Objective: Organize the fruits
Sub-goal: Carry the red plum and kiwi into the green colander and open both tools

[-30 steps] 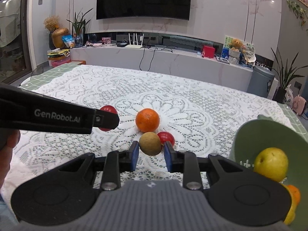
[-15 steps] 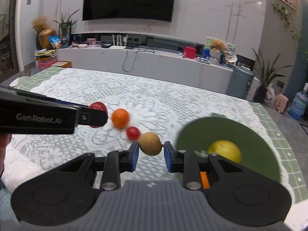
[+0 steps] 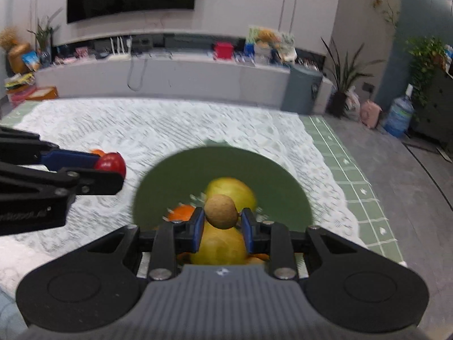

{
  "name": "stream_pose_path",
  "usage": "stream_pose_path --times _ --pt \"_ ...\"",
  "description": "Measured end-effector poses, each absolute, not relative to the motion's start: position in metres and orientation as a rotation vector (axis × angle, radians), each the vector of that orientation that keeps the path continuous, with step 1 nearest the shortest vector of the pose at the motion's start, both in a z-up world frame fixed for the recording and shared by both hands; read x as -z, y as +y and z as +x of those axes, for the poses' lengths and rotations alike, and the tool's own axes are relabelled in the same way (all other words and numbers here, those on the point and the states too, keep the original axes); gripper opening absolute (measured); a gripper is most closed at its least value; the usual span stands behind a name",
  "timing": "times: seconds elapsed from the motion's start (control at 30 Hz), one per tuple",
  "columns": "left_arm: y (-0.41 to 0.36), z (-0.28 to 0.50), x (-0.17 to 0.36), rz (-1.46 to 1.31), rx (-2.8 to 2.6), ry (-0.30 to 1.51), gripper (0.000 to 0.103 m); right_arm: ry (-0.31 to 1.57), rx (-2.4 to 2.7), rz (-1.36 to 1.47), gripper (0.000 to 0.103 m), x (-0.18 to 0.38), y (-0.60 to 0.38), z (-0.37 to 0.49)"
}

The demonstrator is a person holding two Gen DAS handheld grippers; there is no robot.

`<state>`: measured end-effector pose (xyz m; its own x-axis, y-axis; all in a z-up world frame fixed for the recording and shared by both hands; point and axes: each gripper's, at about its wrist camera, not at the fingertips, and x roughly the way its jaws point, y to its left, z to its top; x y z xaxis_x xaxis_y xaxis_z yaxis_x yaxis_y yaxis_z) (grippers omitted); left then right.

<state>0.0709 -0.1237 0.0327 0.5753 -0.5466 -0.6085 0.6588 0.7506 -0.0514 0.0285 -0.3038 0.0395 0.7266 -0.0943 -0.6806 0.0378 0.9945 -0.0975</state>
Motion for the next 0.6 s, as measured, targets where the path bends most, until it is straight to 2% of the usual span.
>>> stream_pose_path --times 0.6 --pt "-0.203 0.110 -0.003 0.513 0.786 0.797 0.034 0.887 0.068 -0.094 0.025 -0.007 -0.344 0.080"
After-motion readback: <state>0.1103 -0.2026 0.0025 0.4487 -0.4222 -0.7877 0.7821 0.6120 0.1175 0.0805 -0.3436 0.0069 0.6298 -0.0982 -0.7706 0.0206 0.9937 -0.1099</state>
